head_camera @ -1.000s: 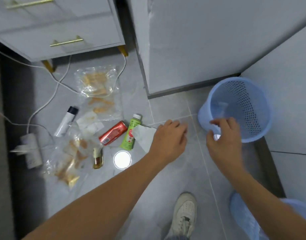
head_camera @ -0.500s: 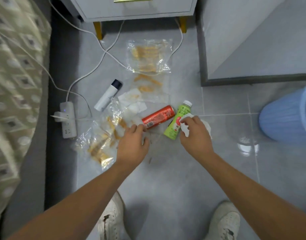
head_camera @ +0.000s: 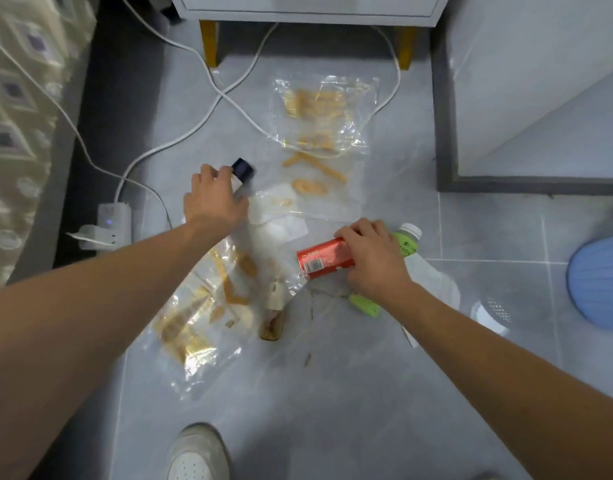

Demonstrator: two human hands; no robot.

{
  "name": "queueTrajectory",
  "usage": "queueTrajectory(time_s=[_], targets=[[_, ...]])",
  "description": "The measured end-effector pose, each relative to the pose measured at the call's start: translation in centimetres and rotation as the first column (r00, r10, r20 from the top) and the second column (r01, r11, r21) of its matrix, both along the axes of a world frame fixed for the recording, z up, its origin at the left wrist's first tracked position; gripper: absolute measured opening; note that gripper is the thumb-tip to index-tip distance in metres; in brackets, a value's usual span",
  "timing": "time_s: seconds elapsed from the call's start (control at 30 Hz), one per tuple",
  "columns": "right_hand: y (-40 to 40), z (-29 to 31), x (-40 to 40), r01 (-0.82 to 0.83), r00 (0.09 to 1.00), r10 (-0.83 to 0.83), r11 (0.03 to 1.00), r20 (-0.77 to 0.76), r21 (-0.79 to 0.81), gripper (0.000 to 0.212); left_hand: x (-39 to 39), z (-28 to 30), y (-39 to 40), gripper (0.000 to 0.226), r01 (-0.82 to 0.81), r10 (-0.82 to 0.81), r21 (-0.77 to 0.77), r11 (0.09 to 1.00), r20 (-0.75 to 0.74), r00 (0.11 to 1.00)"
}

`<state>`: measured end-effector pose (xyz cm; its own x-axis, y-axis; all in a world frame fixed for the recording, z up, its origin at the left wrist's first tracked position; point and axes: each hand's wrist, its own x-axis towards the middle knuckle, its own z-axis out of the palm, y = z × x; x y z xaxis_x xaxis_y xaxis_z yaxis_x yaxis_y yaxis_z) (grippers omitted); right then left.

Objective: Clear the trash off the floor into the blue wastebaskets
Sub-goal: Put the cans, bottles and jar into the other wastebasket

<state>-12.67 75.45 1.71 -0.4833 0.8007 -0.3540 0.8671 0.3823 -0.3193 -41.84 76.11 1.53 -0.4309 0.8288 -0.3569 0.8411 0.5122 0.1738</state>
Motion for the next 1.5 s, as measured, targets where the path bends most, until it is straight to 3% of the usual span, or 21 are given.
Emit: queueTrajectory(time_s=[0.27,0.43,0.53,0.63,0.8,1.03,1.17,1.3,1.37,1.5], targets=[[0.8,-0.5,0.6,-0.033,0.999,0.033,0.999,0.011,-0.032,0.058,-0.3,-1.7,0.7,0.04,0.056,-0.056,-0.018,0.998,-0.052,0.997],[0.1,2.7,1.4,0.025,0.997,-0.03,0.998,-0.066,-0.066,0.059,1.2,2.5,-0.5,0.045,0.138,-0.136,0.135,0.981,-0.027,0.99],[-0.8,5.4,2.6,0.077,0.98,-0.092,0.993,-0.178,-0.09,0.052,3.0,6.7,-1.2,0.036,0.128,-0.145,0.256,0.958,0.048,0.988],[-1.9,8.8,4.7,0.223,0.902,-0.259,0.965,-0.346,-0.139,0.055,5.6,11.8,-1.9,0.027,0.109,-0.179,0.361,0.926,0.167,0.97],[-4.1,17.0,10.6,0.47,0.726,-0.479,0.869,-0.493,-0.152,0.064,13.6,20.8,-2.2,0.032,0.146,-0.287,0.405,0.902,0.312,0.906],[-4.0,26.8,25.0,0.738,0.578,-0.578,0.671,-0.576,0.067,0.065,31.7,28.6,-0.1,0.041,0.354,-0.543,0.444,0.823,0.434,0.719],[-2.7,28.1,33.5,0.832,0.521,-0.649,0.532,-0.554,0.159,0.063,42.2,29.4,2.7,0.033,0.43,-0.653,0.506,0.748,0.441,0.616],[-1.0,24.8,39.7,0.851,0.522,-0.746,0.491,-0.414,0.188,0.057,50.3,27.4,4.8,0.031,0.524,-0.715,0.495,0.693,0.384,0.584],[-0.2,22.3,41.8,0.838,0.545,-0.766,0.503,-0.34,0.21,0.049,53.5,25.8,5.4,0.029,0.601,-0.762,0.472,0.645,0.333,0.556],[0.9,18.0,44.5,0.744,0.668,-0.735,0.655,-0.115,0.135,0.045,57.9,21.5,6.3,0.016,0.782,-0.834,0.291,0.551,0.216,0.507]])
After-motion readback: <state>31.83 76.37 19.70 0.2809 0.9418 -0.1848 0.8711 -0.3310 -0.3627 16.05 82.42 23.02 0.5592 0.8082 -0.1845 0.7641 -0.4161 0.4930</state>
